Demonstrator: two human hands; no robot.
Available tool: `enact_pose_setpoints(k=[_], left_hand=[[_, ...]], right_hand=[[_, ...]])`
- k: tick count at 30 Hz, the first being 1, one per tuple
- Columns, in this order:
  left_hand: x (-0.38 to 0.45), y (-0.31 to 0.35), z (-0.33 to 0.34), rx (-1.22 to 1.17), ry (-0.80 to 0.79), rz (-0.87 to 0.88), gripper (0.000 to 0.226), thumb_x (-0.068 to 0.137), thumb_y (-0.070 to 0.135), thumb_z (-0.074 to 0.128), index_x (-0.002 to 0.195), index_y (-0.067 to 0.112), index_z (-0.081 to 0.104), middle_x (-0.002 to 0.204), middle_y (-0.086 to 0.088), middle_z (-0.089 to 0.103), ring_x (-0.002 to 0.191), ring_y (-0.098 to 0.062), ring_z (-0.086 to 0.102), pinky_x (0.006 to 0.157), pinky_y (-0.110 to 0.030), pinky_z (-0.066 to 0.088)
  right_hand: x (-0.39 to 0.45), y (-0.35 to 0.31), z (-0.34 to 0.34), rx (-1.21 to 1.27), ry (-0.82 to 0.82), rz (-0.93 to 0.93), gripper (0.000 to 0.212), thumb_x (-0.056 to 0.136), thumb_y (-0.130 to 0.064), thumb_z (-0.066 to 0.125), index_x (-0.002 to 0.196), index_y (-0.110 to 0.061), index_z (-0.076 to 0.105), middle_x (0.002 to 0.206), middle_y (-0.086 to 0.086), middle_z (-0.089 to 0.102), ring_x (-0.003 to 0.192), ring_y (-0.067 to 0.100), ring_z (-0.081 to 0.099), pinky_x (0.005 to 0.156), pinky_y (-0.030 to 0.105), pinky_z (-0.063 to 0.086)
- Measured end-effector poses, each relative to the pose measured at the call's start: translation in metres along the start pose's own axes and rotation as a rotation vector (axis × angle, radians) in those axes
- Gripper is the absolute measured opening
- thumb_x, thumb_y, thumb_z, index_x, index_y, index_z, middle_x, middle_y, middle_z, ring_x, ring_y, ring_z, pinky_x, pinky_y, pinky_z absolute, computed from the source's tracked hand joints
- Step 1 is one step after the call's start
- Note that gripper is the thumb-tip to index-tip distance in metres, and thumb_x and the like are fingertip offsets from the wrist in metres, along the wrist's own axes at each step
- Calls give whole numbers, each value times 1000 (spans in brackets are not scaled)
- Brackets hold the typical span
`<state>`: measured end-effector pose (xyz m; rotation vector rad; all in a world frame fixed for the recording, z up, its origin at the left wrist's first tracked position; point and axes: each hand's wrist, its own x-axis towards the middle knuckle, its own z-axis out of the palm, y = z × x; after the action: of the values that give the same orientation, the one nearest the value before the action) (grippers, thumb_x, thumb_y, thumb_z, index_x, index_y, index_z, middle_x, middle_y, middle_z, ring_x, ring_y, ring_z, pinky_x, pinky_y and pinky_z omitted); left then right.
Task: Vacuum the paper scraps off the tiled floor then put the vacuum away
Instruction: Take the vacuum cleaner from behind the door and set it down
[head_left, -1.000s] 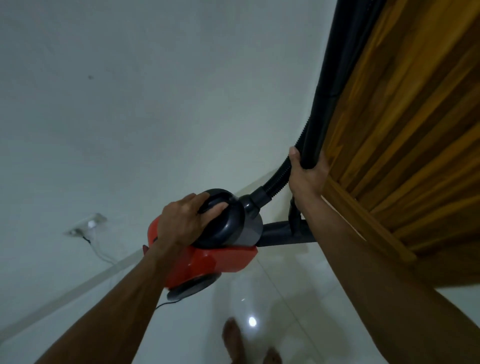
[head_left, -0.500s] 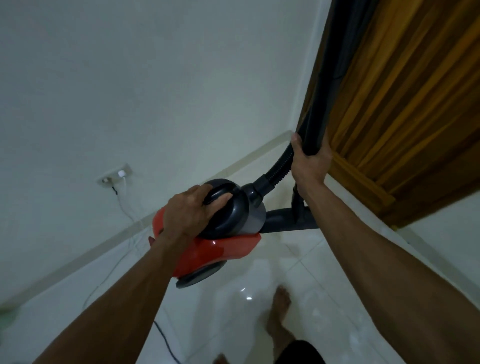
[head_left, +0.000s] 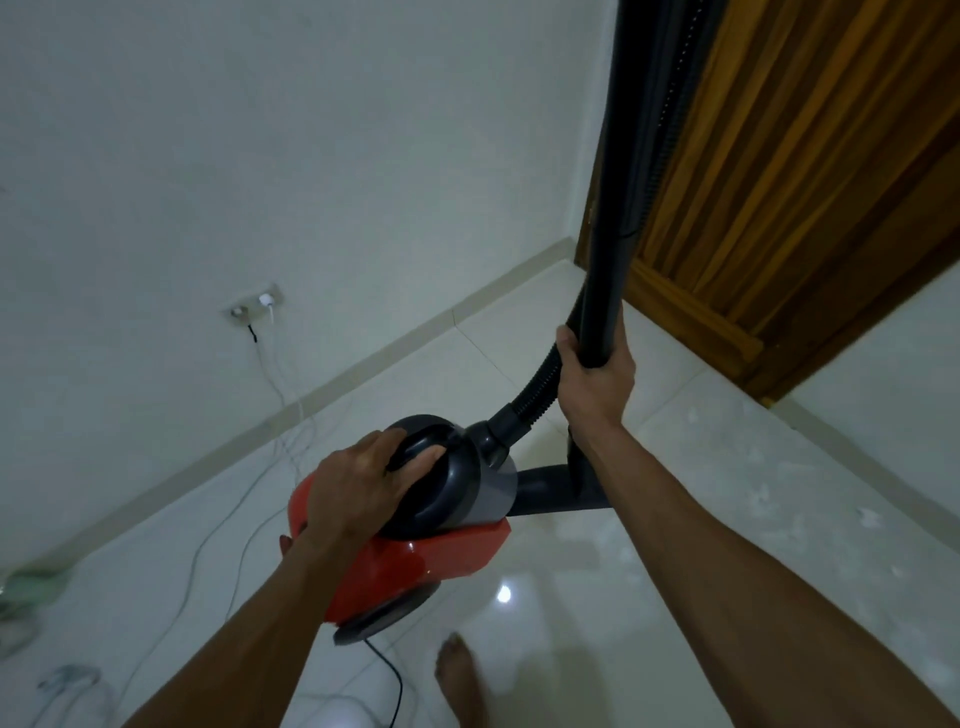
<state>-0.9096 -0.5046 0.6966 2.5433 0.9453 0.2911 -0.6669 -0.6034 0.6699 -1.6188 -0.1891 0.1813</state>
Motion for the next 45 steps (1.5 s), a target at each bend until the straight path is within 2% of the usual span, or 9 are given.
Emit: enact_pose_setpoints(k=[10,13,19,24,29,33,37,40,45], left_hand=[[-114,-17,134,91,-87,134,42,89,59,45,112,27,60,88,-1,72,65,-21,68,54,-38,58],[-133,-32,169,34,-121,65,30,89,55,54,112,36,59,95,1,73,77,-21,70,64,-40,59],[-155,-116,273,102,-220,154,34,86,42,58,119,35,53,98,-1,70,71,-25,69,52,-41,57],[-158,-195,359,243,-152,386,31,94,40,42,120,31,55,101,-6,69,73,-27,69,51,-37,57],[-172,-284,457,382,-71,671,57,74,35,79,123,23,50,97,-13,68,65,-25,68,45,-28,55],[-191,-326,510,263,-15,582,62,66,31,87,113,25,48,82,-9,69,54,-20,66,38,-29,54],[-206,-359,542,242,37,505,36,90,51,52,115,24,56,88,-3,67,61,-21,66,47,-28,52],[-222,-369,556,238,79,550,51,77,35,79,116,30,46,83,-7,70,56,-24,67,42,-33,55],[-231,-395,581,430,177,564,55,81,41,68,128,34,42,104,-6,68,76,-28,68,57,-37,57]], right_hand=[[-87,127,-101,-23,22,52,72,90,-26,74,152,-36,39,131,-15,62,118,3,58,106,32,48],[-103,175,-111,-37,37,83,71,90,-27,75,152,-35,40,126,-16,64,114,2,60,104,30,50],[-131,287,-100,-74,46,89,72,90,-27,75,152,-37,40,107,-31,62,95,-18,60,83,5,47],[-152,394,-71,-70,89,82,70,89,-28,75,150,-40,42,111,-26,66,94,-15,62,83,12,51],[-181,517,-39,-73,142,49,67,89,-28,75,149,-37,45,112,-15,69,95,-5,65,89,28,57],[-203,588,-24,-82,179,25,61,89,-32,74,145,-34,49,113,-11,70,97,2,67,90,32,58],[-222,626,-16,-55,181,-26,60,89,-31,74,144,-33,50,112,-9,70,97,5,67,88,34,59],[-232,647,-12,-45,155,-54,60,89,-32,74,144,-33,50,115,-8,70,100,10,67,91,38,58],[-239,668,-4,-12,126,-116,63,89,-33,74,146,-29,49,116,-6,70,99,12,67,93,40,58]])
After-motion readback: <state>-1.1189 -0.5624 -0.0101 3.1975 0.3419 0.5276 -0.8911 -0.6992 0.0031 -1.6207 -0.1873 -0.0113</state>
